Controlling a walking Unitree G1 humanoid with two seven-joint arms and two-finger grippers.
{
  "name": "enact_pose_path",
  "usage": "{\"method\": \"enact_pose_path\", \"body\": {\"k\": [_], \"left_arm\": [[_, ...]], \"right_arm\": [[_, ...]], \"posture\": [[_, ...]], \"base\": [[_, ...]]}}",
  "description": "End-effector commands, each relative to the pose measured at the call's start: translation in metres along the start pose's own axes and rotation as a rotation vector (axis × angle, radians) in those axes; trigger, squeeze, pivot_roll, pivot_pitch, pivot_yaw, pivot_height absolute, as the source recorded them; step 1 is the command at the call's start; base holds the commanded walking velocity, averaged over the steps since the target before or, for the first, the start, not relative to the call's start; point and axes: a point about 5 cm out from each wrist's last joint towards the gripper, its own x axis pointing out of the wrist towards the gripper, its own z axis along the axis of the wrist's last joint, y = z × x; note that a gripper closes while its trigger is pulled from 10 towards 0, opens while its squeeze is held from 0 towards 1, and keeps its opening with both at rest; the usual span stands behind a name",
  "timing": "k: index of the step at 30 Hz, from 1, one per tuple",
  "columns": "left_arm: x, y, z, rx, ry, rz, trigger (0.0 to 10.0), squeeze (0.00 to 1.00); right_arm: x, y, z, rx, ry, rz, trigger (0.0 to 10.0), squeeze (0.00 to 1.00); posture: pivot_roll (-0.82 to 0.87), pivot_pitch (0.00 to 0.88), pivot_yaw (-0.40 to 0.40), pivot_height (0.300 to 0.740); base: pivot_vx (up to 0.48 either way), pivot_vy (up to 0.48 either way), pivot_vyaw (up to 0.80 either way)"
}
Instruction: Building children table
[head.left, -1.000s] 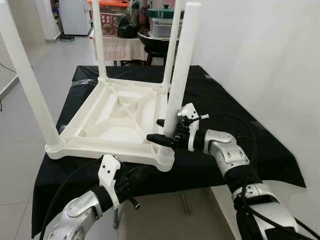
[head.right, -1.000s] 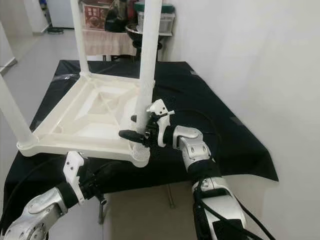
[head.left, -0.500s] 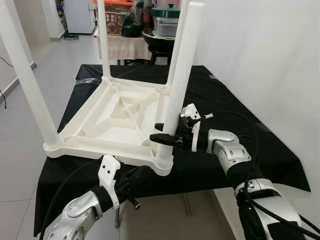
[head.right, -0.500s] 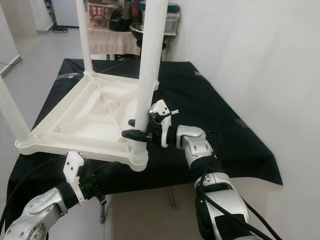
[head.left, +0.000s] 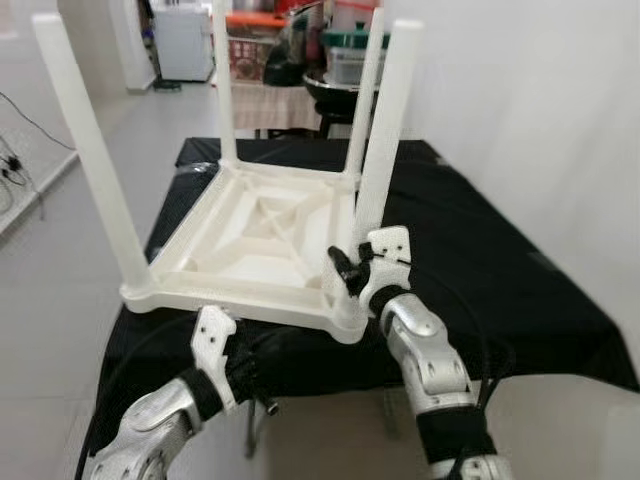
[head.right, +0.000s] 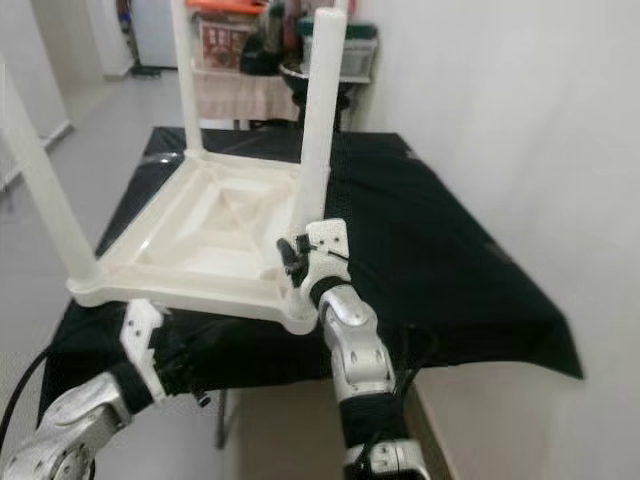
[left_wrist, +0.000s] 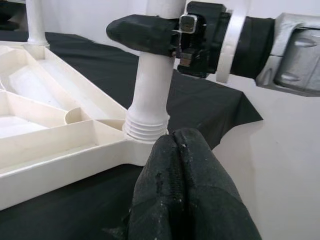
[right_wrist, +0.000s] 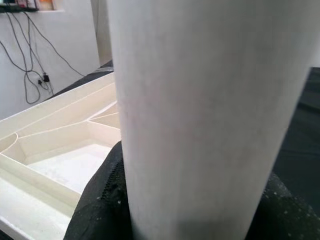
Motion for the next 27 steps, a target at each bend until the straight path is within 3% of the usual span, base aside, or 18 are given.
{"method": "enact_pose_path", "body": {"k": [1, 2, 3, 5, 6, 9, 10, 11, 12, 13, 14, 17, 22, 23, 25, 26, 27], "left_arm": [[0.0, 0.0, -0.003, -0.01, 0.007, 0.008, 10.0, 0.0], [-0.001, 0.0, -0.003, -0.011, 0.004, 0.015, 10.0, 0.0], [0.0, 0.0, -0.003, -0.011, 0.007, 0.01, 10.0, 0.0], [0.0, 0.0, -0.003, -0.011, 0.01, 0.004, 10.0, 0.0], [0.001, 0.0, -0.004, -0.011, 0.016, -0.005, 10.0, 0.0], [0.002, -0.001, -0.004, -0.012, 0.015, -0.006, 10.0, 0.0], [0.003, -0.001, -0.005, -0.014, 0.014, -0.005, 10.0, 0.0], [0.003, -0.002, -0.005, -0.015, 0.013, -0.005, 10.0, 0.0], [0.003, -0.002, -0.005, -0.015, 0.013, -0.005, 10.0, 0.0], [0.004, -0.002, -0.005, -0.016, 0.013, -0.005, 10.0, 0.0], [0.004, -0.002, -0.005, -0.016, 0.013, -0.005, 10.0, 0.0], [0.005, -0.003, -0.006, -0.015, 0.013, -0.006, 10.0, 0.0], [0.006, -0.003, -0.007, -0.007, 0.019, -0.009, 10.0, 0.0], [0.007, -0.004, -0.008, 0.001, 0.023, -0.011, 10.0, 0.0], [0.007, -0.004, -0.008, 0.001, 0.023, -0.011, 10.0, 0.0], [0.007, -0.005, -0.009, 0.005, 0.027, -0.014, 10.0, 0.0], [0.006, -0.006, -0.009, 0.006, 0.029, -0.015, 10.0, 0.0]], "right_arm": [[-0.001, -0.01, -0.019, -0.049, 0.099, -0.046, 3.6, 0.0], [0.0, -0.008, -0.018, -0.073, 0.101, -0.026, 3.6, 0.0], [0.002, -0.005, -0.015, -0.075, 0.087, 0.04, 10.0, 0.69], [0.002, -0.001, -0.013, -0.072, 0.081, 0.068, 10.0, 0.69], [0.006, 0.0, -0.003, -0.057, 0.033, 0.134, 10.0, 1.0], [0.014, -0.002, 0.011, -0.048, -0.046, 0.262, 10.0, 1.0], [0.015, -0.002, 0.018, -0.06, -0.065, 0.348, 10.0, 0.89], [0.014, -0.002, 0.022, -0.074, -0.076, 0.421, 10.0, 0.11], [0.014, -0.002, 0.022, -0.074, -0.076, 0.421, 10.0, 0.11], [0.012, -0.002, 0.026, -0.083, -0.077, 0.524, 10.0, 0.0], [0.012, -0.002, 0.026, -0.083, -0.077, 0.524, 10.0, 0.0], [0.011, -0.006, 0.028, -0.107, -0.038, 0.753, 10.0, 0.0], [0.02, -0.012, 0.029, -0.111, 0.013, 0.82, 10.0, 0.0], [0.025, -0.014, 0.033, -0.068, 0.019, 0.822, 0.7, 0.0], [0.025, -0.014, 0.033, -0.068, 0.019, 0.822, 0.7, 0.0], [0.027, -0.016, 0.034, -0.045, 0.021, 0.82, 0.0, 0.0], [0.028, -0.016, 0.034, -0.045, 0.024, 0.818, 0.0, 0.0]], "posture": [[-0.02, 0.0, -0.109, 0.74], [-0.01, 0.0, -0.11, 0.74], [-0.01, 0.0, -0.103, 0.74], [-0.01, 0.0, -0.103, 0.74], [-0.01, 0.0, -0.103, 0.74], [-0.01, 0.0, -0.105, 0.74], [0.0, 0.0, -0.111, 0.74], [0.0, 0.0, -0.112, 0.74], [0.0, 0.0, -0.112, 0.74], [0.01, 0.0, -0.119, 0.74], [0.01, 0.0, -0.119, 0.74], [0.01, 0.0, -0.121, 0.74], [0.02, 0.0, -0.128, 0.74], [0.03, 0.0, -0.13, 0.74], [0.03, 0.0, -0.13, 0.74], [0.03, 0.0, -0.131, 0.74], [0.03, 0.0, -0.131, 0.74]], "base": [[0.0, 0.0, 0.0], [0.0, 0.0, 0.0], [0.0, 0.0, 0.0], [0.0, 0.0, 0.0], [0.0, 0.0, 0.0], [0.0, 0.0, 0.0], [0.0, 0.0, 0.0], [0.0, 0.0, 0.0], [0.0, 0.0, 0.0], [0.0, 0.0, 0.0], [0.0, 0.0, 0.0], [0.0, 0.0, 0.0], [0.0, 0.0, 0.0], [0.0, 0.0, 0.0], [0.0, 0.0, 0.0], [0.0, 0.0, 0.0], [0.0, 0.0, 0.0]]}}
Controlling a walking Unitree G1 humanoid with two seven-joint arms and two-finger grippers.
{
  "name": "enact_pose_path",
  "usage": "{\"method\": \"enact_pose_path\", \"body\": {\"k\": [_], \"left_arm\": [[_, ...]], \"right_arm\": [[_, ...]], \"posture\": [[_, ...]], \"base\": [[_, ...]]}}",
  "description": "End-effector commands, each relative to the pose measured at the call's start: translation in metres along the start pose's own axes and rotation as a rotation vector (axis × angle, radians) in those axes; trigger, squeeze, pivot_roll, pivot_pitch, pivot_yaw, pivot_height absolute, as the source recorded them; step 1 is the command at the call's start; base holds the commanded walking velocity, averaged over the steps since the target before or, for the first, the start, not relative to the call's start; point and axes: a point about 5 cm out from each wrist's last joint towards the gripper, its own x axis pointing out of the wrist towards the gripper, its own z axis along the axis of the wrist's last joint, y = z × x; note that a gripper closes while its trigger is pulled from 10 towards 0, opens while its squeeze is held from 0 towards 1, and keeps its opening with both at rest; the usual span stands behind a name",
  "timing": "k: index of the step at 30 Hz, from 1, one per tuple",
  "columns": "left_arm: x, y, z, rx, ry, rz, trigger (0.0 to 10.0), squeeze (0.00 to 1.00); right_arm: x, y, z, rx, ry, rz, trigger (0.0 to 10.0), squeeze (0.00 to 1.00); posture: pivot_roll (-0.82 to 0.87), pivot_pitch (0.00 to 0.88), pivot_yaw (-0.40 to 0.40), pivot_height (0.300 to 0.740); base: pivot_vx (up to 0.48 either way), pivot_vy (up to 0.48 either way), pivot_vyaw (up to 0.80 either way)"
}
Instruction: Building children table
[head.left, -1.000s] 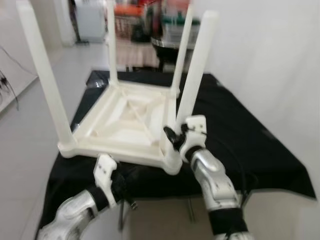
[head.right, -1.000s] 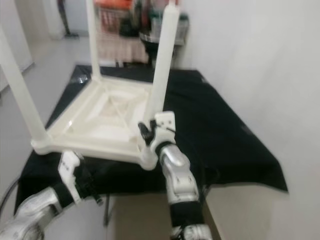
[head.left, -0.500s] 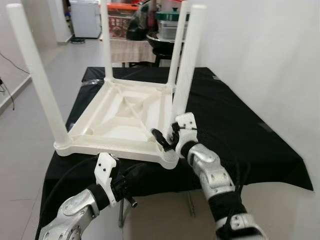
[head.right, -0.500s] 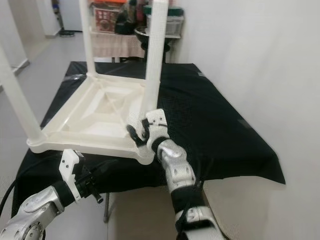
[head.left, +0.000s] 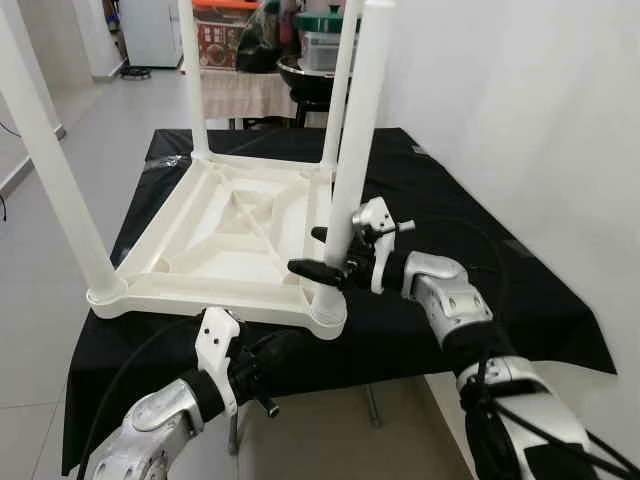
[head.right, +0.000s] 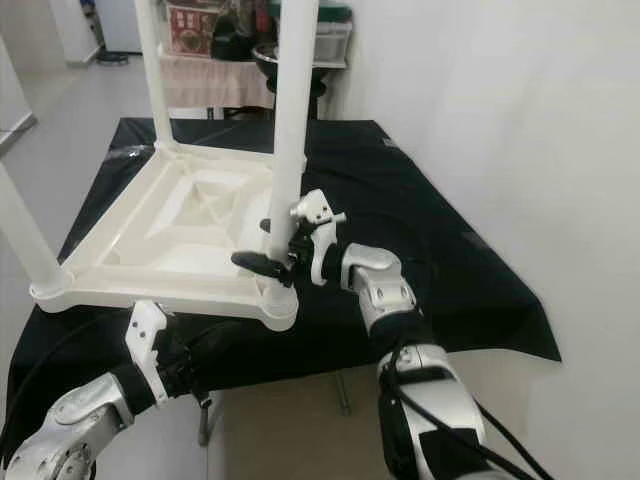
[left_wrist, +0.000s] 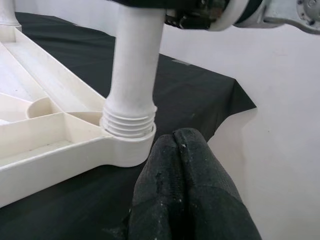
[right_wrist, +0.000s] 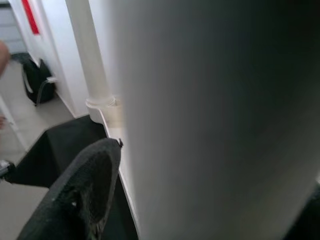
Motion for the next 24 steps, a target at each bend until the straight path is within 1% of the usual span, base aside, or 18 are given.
{"method": "enact_pose_path", "body": {"k": [1, 5, 6, 7, 9, 10, 11, 12, 13, 14, 15, 16, 18, 19, 20, 21, 23, 24], "left_arm": [[0.001, -0.003, -0.003, 0.001, 0.007, -0.005, 10.0, 0.0], [0.0, -0.006, -0.005, 0.011, 0.014, -0.01, 10.0, 0.0], [-0.001, -0.01, -0.007, 0.013, 0.018, -0.015, 10.0, 0.0], [-0.002, -0.011, -0.006, 0.005, 0.006, -0.004, 10.0, 0.0], [-0.002, -0.011, -0.006, 0.005, 0.006, -0.004, 10.0, 0.0], [-0.003, -0.012, -0.006, 0.005, -0.003, 0.012, 10.0, 0.0], [-0.004, -0.013, -0.005, 0.007, -0.01, 0.023, 10.0, 0.0], [-0.004, -0.013, -0.004, 0.011, -0.015, 0.03, 10.0, 0.0], [-0.004, -0.013, -0.004, 0.011, -0.015, 0.03, 10.0, 0.0], [-0.004, -0.014, -0.005, 0.015, -0.014, 0.033, 10.0, 0.0], [-0.005, -0.015, -0.007, 0.016, -0.01, 0.033, 10.0, 0.0], [-0.006, -0.016, -0.008, 0.015, -0.006, 0.034, 10.0, 0.0], [-0.006, -0.016, -0.008, 0.015, -0.006, 0.034, 10.0, 0.0], [-0.005, -0.018, -0.011, -0.003, -0.007, 0.042, 10.0, 0.0], [-0.005, -0.018, -0.011, -0.003, -0.007, 0.042, 10.0, 0.0], [-0.003, -0.02, -0.015, -0.018, -0.005, 0.042, 10.0, 0.0], [-0.003, -0.02, -0.015, -0.018, -0.005, 0.042, 10.0, 0.0], [-0.002, -0.022, -0.024, -0.012, 0.021, 0.053, 10.0, 0.0]], "right_arm": [[0.003, 0.0, 0.0, 0.004, 0.007, 0.014, 0.0, 0.0], [0.001, 0.001, -0.002, 0.01, 0.009, 0.025, 0.0, 0.0], [-0.001, 0.0, -0.004, 0.013, 0.006, 0.03, 0.0, 0.0], [-0.005, -0.001, -0.006, 0.004, 0.0, 0.011, 0.0, 0.0], [-0.005, -0.001, -0.006, 0.004, 0.0, 0.011, 0.0, 0.0], [-0.009, -0.003, -0.008, -0.003, -0.011, -0.014, 0.0, 0.0], [-0.015, -0.005, -0.011, -0.006, -0.023, -0.085, 0.0, 0.0], [-0.019, -0.008, -0.014, -0.008, -0.031, -0.13, 0.0, 0.0], [-0.019, -0.008, -0.014, -0.008, -0.031, -0.13, 0.0, 0.0], [-0.022, -0.006, -0.022, 0.014, -0.054, -0.23, 0.0, 0.0], [-0.025, -0.006, -0.038, 0.041, -0.05, -0.572, 0.0, 0.0], [-0.032, -0.004, -0.049, 0.061, -0.04, -0.827, 0.0, 0.0], [-0.032, -0.004, -0.049, 0.061, -0.04, -0.827, 0.0, 0.0], [-0.025, 0.032, -0.076, 0.148, -0.01, -0.897, 0.0, 0.0], [-0.025, 0.032, -0.076, 0.148, -0.01, -0.897, 0.0, 0.0], [-0.018, 0.055, -0.088, 0.188, 0.006, -0.895, 0.0, 0.0], [-0.018, 0.055, -0.088, 0.188, 0.006, -0.895, 0.0, 0.0], [-0.017, 0.064, -0.094, 0.166, 0.017, -0.861, 0.0, 0.0]], "posture": [[0.03, 0.0, -0.131, 0.74], [0.03, 0.0, -0.132, 0.74], [0.02, 0.0, -0.131, 0.74], [0.02, 0.0, -0.131, 0.74], [0.02, 0.0, -0.131, 0.74], [0.02, 0.0, -0.13, 0.74], [0.01, 0.0, -0.13, 0.74], [0.01, 0.0, -0.13, 0.74], [0.01, 0.0, -0.13, 0.74], [0.02, 0.0, -0.133, 0.74], [0.0, 0.0, -0.12, 0.74], [0.0, 0.0, -0.12, 0.74], [0.0, 0.0, -0.12, 0.74], [-0.02, 0.0, -0.102, 0.74], [-0.02, 0.0, -0.102, 0.74], [-0.05, 0.0, -0.08, 0.74], [-0.05, 0.0, -0.08, 0.74], [-0.08, 0.0, -0.077, 0.74]], "base": [[0.0, 0.0, 0.0], [0.0, 0.0, 0.0], [0.0, 0.0, 0.0], [0.0, 0.0, 0.0], [0.0, 0.0, 0.0], [0.0, 0.0, 0.0], [0.0, 0.0, 0.0], [0.0, 0.0, 0.0], [0.0, 0.0, 0.0], [0.0, 0.0, 0.0], [0.0, 0.0, 0.0], [0.0, 0.0, 0.0], [0.0, 0.0, 0.0], [0.0, 0.0, 0.0], [0.0, 0.0, 0.0], [0.0, 0.0, 0.0], [0.0, 0.0, 0.0], [0.0, 0.0, 0.0]]}}
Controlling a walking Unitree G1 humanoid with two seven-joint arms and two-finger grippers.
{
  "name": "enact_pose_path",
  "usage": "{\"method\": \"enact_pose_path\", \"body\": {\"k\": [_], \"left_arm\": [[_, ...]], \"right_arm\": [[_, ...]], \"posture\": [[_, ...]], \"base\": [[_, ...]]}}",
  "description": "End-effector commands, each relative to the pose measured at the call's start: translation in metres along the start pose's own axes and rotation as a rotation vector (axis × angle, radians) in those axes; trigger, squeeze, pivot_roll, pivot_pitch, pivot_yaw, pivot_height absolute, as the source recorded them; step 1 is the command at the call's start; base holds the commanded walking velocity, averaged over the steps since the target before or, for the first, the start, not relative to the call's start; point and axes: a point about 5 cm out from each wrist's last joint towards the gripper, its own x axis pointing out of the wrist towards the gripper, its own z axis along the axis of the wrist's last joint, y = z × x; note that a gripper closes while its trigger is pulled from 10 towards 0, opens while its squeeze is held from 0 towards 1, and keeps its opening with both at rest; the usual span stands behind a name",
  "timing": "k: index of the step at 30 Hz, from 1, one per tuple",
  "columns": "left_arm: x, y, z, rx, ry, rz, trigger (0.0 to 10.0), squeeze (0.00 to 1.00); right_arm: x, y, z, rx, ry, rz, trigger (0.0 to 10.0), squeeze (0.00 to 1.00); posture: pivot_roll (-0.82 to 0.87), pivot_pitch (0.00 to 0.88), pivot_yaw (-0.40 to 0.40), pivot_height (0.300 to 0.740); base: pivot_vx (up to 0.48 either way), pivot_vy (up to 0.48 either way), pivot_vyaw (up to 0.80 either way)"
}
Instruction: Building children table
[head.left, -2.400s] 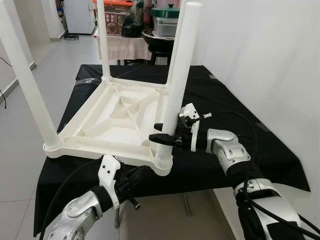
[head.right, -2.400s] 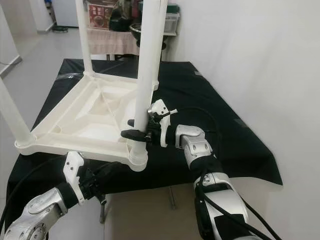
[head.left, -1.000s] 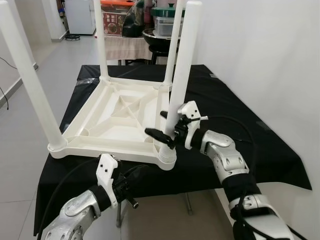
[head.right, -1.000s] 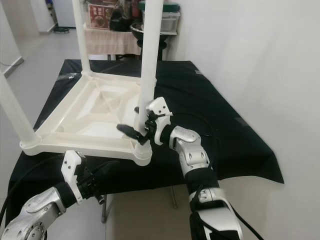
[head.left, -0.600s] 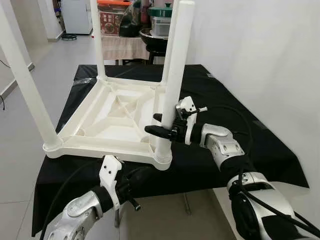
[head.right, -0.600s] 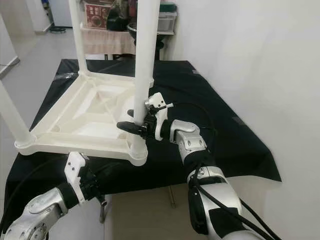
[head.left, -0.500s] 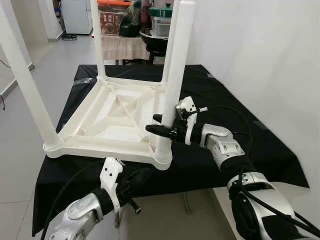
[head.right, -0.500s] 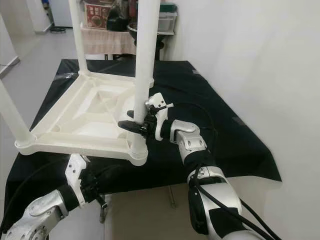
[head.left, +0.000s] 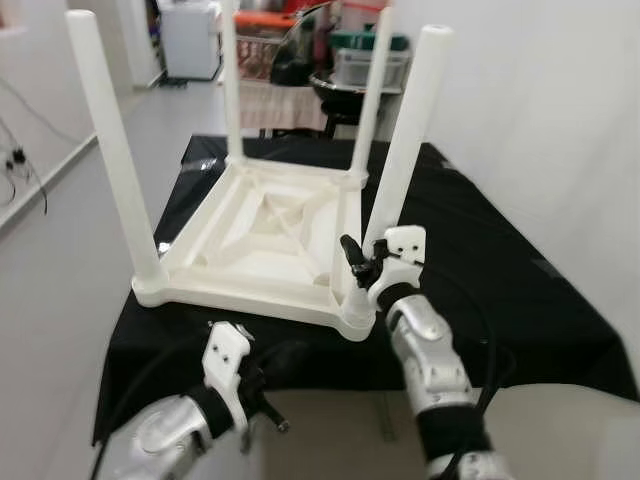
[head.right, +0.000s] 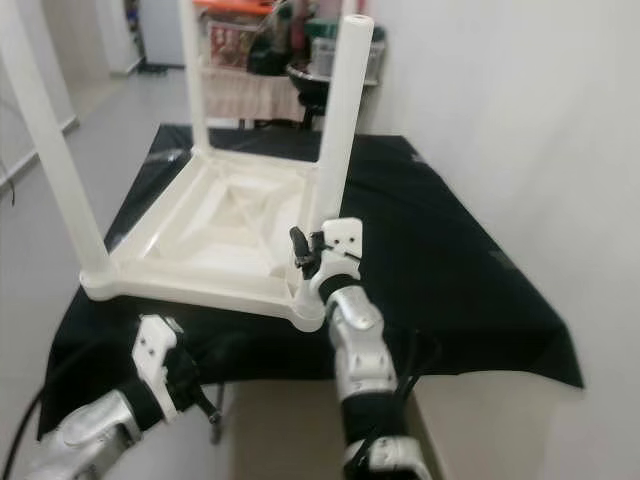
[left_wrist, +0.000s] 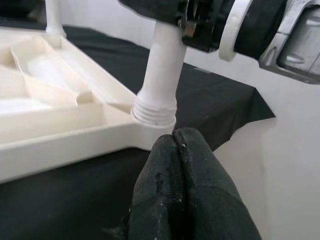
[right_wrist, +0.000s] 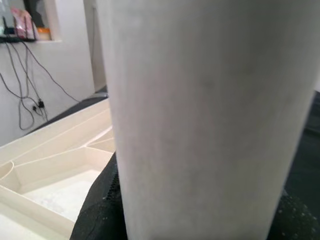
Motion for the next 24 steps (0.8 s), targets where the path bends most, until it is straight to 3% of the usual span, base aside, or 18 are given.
{"method": "enact_pose_path", "body": {"k": [1, 3, 4, 5, 6, 7, 8, 9, 10, 11, 12, 15, 16, 17, 19, 21, 24], "left_arm": [[0.002, -0.003, -0.008, 0.003, 0.025, 0.003, 10.0, 0.0], [-0.002, -0.01, 0.008, -0.056, -0.034, 0.029, 10.0, 0.0], [-0.002, -0.01, 0.008, -0.056, -0.034, 0.029, 10.0, 0.0], [-0.005, -0.012, 0.01, -0.051, -0.03, 0.035, 10.0, 0.0], [-0.008, -0.01, 0.008, -0.047, -0.015, 0.057, 10.0, 0.0], [-0.008, -0.006, 0.008, -0.034, -0.001, 0.072, 10.0, 0.0], [-0.008, -0.004, 0.004, -0.035, 0.005, 0.075, 10.0, 0.0], [-0.008, -0.004, 0.004, -0.035, 0.005, 0.075, 10.0, 0.0], [-0.01, -0.005, -0.009, -0.027, 0.046, 0.071, 10.0, 0.0], [-0.01, -0.005, -0.009, -0.027, 0.046, 0.071, 10.0, 0.0], [-0.011, -0.007, -0.019, -0.02, 0.075, 0.063, 10.0, 0.0], [-0.009, -0.008, -0.022, -0.03, 0.08, 0.062, 10.0, 0.0], [-0.004, -0.011, -0.02, -0.041, 0.063, 0.042, 10.0, 0.0], [-0.004, -0.011, -0.02, -0.041, 0.063, 0.042, 10.0, 0.0], [0.004, -0.01, -0.024, -0.007, 0.086, 0.039, 10.0, 0.0], [0.008, -0.011, -0.025, -0.013, 0.087, 0.036, 10.0, 0.0], [0.008, -0.011, -0.025, -0.013, 0.087, 0.036, 10.0, 0.0]], "right_arm": [[-0.019, 0.012, -0.043, 0.047, 0.158, -0.002, 0.0, 0.0], [-0.02, 0.013, -0.032, -0.056, 0.127, 0.101, 0.0, 0.0], [-0.02, 0.013, -0.032, -0.056, 0.127, 0.101, 0.0, 0.0], [-0.015, 0.008, -0.026, -0.063, 0.115, 0.115, 10.0, 0.0], [-0.006, 0.009, -0.02, -0.054, 0.096, 0.172, 10.0, 0.0], [0.006, 0.013, -0.009, -0.023, 0.075, 0.223, 10.0, 0.88], [0.013, 0.02, -0.001, 0.013, 0.048, 0.297, 10.0, 1.0], [0.013, 0.02, -0.001, 0.013, 0.048, 0.297, 10.0, 1.0], [0.016, 0.031, 0.0, 0.026, 0.041, 0.446, 10.0, 1.0], [0.016, 0.031, 0.0, 0.026, 0.041, 0.446, 10.0, 1.0], [0.016, 0.038, 0.0, 0.03, 0.044, 0.529, 10.0, 1.0], [0.017, 0.038, 0.003, 0.021, 0.048, 0.573, 10.0, 1.0], [0.02, 0.036, 0.009, -0.006, 0.045, 0.682, 10.0, 0.0], [0.02, 0.036, 0.009, -0.006, 0.045, 0.682, 10.0, 0.0], [0.019, 0.027, 0.012, -0.077, 0.084, 0.899, 10.0, 0.0], [0.02, 0.021, 0.013, -0.079, 0.119, 0.969, 10.0, 0.0], [0.02, 0.021, 0.013, -0.079, 0.119, 0.969, 10.0, 0.0]], "posture": [[-0.08, 0.0, -0.077, 0.74], [-0.06, 0.0, -0.099, 0.74], [-0.06, 0.0, -0.099, 0.74], [-0.04, 0.0, -0.103, 0.74], [-0.03, 0.0, -0.101, 0.74], [-0.04, 0.0, -0.085, 0.74], [-0.04, 0.0, -0.084, 0.74], [-0.04, 0.0, -0.084, 0.74], [-0.03, 0.0, -0.087, 0.74], [-0.03, 0.0, -0.087, 0.74], [-0.02, 0.0, -0.091, 0.74], [0.0, 0.0, -0.101, 0.74], [0.04, 0.0, -0.116, 0.74], [0.04, 0.0, -0.116, 0.74], [0.04, 0.0, -0.129, 0.74], [0.06, 0.0, -0.135, 0.74], [0.06, 0.0, -0.135, 0.74]], "base": [[0.0, 0.0, 0.0], [0.0, 0.0, 0.0], [0.0, 0.0, 0.0], [0.0, 0.0, 0.0], [0.0, 0.0, 0.0], [0.0, 0.0, 0.0], [0.0, 0.0, 0.0], [0.0, 0.0, 0.0], [0.0, 0.0, 0.0], [0.0, 0.0, 0.0], [0.0, 0.0, 0.0], [0.0, 0.0, 0.0], [0.0, 0.0, 0.0], [0.0, 0.0, 0.0], [0.0, 0.0, 0.0], [0.0, 0.0, 0.0], [0.0, 0.0, 0.0]]}}
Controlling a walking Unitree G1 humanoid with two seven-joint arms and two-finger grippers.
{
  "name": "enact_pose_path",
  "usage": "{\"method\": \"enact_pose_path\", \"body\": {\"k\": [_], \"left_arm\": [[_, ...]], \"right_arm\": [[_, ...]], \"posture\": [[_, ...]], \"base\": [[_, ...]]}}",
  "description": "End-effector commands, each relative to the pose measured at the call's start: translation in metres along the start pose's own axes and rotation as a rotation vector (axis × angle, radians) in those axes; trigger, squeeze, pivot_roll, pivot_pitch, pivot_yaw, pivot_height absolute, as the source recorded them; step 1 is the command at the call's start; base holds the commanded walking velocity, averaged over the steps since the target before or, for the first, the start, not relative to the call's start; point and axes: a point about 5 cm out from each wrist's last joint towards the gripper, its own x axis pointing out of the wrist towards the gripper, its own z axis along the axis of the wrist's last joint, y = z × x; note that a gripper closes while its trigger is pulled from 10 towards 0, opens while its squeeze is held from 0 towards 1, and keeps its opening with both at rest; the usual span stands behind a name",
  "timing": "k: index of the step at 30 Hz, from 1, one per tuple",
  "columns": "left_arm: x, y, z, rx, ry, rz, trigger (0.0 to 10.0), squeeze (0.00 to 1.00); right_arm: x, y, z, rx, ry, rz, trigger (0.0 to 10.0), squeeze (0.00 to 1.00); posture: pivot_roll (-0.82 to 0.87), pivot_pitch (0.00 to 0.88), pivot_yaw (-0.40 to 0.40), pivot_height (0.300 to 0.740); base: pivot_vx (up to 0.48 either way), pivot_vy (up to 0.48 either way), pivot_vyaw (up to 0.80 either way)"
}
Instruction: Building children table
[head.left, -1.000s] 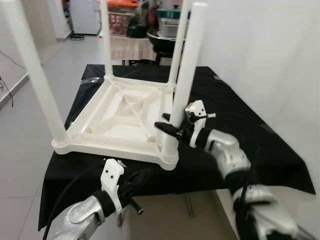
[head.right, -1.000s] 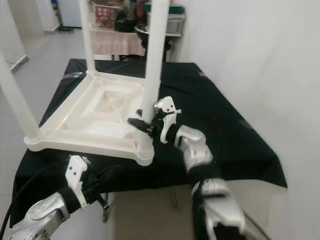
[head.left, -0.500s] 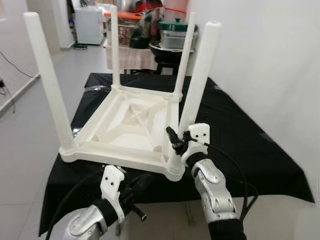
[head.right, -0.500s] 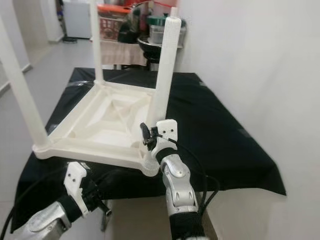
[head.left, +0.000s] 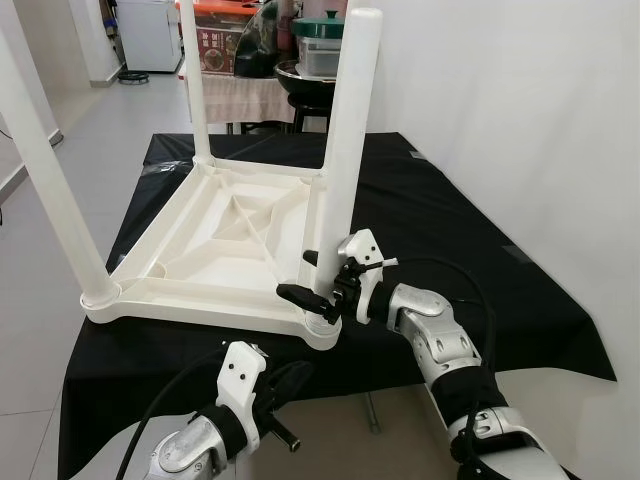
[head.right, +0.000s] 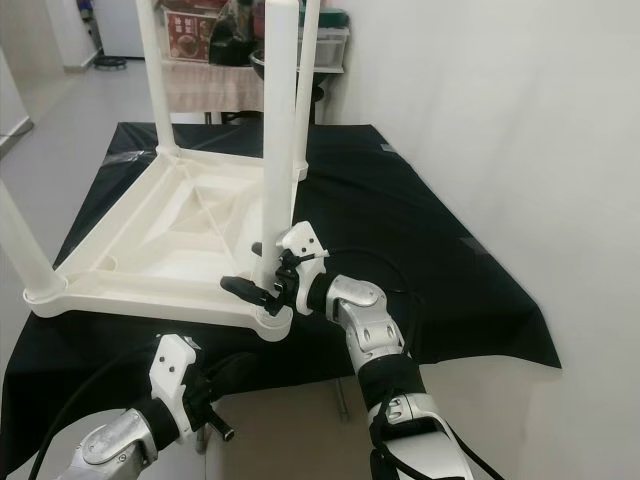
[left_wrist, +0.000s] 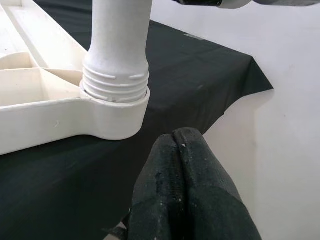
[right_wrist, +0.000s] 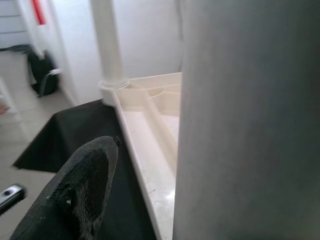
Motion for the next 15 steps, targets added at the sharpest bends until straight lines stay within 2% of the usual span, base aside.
{"method": "enact_pose_path", "body": {"k": [1, 4, 5, 6, 10, 15], "left_arm": [[0.003, -0.004, -0.008, 0.006, 0.036, -0.013, 10.0, 0.0], [0.005, -0.006, -0.012, -0.005, 0.043, -0.021, 10.0, 0.0], [0.006, -0.007, -0.015, -0.021, 0.044, -0.02, 10.0, 0.0], [0.006, -0.006, -0.017, -0.029, 0.045, -0.012, 10.0, 0.0], [0.002, -0.004, -0.018, -0.058, 0.037, -0.005, 10.0, 0.0], [-0.001, -0.004, -0.02, -0.034, 0.049, -0.017, 10.0, 0.0]], "right_arm": [[0.003, 0.0, 0.0, 0.012, 0.032, 0.078, 10.0, 0.0], [0.001, -0.009, 0.002, 0.04, 0.046, 0.085, 10.0, 0.0], [-0.002, -0.016, 0.004, 0.067, 0.054, 0.08, 3.3, 0.0], [-0.005, -0.02, 0.004, 0.085, 0.062, 0.082, 0.0, 0.0], [-0.014, -0.026, 0.005, 0.096, 0.074, 0.091, 0.0, 0.0], [-0.019, -0.03, 0.007, 0.09, 0.06, 0.064, 0.0, 0.0]], "posture": [[0.07, 0.0, -0.139, 0.74], [0.06, 0.0, -0.135, 0.74], [0.06, 0.0, -0.136, 0.74], [0.05, 0.0, -0.131, 0.74], [0.05, 0.0, -0.125, 0.74], [0.04, 0.0, -0.118, 0.74]], "base": [[0.0, 0.0, 0.0], [0.0, 0.0, 0.0], [0.0, 0.0, 0.0], [0.0, 0.0, 0.0], [0.0, 0.0, 0.0], [0.0, 0.0, 0.0]]}}
